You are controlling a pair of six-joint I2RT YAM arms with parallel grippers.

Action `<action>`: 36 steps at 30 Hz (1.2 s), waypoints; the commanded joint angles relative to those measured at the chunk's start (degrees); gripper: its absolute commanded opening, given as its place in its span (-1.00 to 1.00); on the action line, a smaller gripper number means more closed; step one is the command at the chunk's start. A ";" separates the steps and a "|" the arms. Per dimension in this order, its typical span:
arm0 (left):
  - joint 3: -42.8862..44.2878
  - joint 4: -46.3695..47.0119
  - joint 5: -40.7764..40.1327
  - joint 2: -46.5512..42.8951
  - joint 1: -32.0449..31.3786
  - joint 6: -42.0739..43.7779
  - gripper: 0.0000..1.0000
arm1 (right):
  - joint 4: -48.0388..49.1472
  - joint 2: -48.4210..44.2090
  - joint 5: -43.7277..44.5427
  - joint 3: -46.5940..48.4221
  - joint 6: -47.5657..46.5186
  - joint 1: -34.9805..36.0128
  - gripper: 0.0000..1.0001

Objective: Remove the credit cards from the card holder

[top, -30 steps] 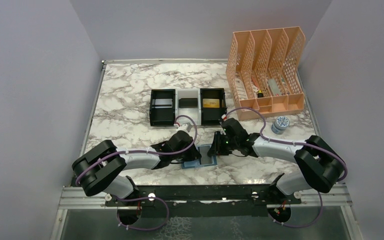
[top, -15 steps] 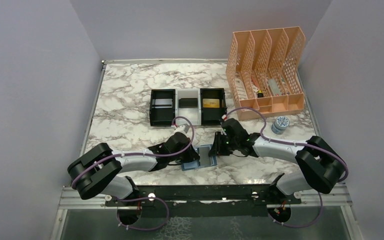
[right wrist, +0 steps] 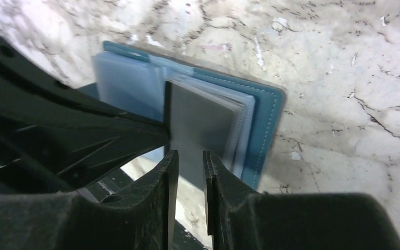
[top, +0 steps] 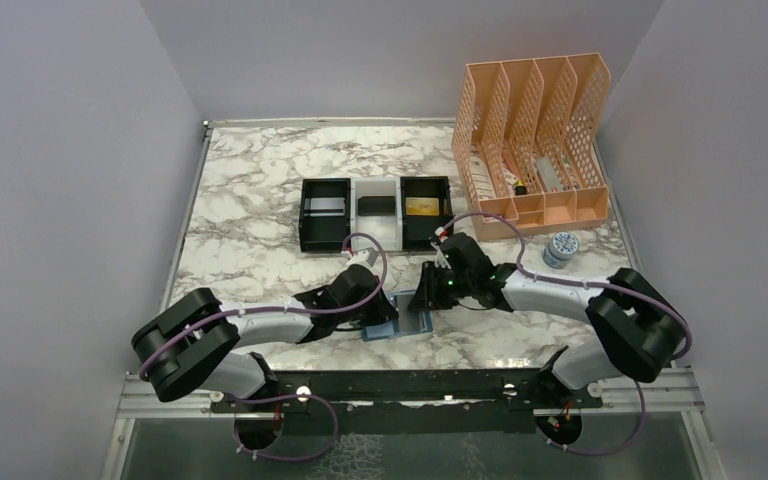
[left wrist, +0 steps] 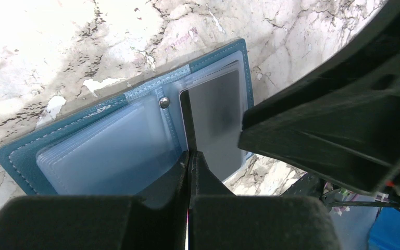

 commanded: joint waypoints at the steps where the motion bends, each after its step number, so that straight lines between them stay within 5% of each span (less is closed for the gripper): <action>1: 0.66 -1.56 -1.14 -1.06 -0.31 0.74 -1.00 | -1.31 3.95 1.10 1.81 1.28 0.07 -0.51; 26: 1.17 -8.96 -5.02 -4.86 -0.39 1.40 -1.00 | -3.79 5.04 6.40 1.16 2.09 0.11 -0.51; 36: 0.70 -8.29 -4.26 -4.72 -0.39 1.16 -1.00 | 1.80 1.87 -2.50 2.30 -3.49 0.09 -0.47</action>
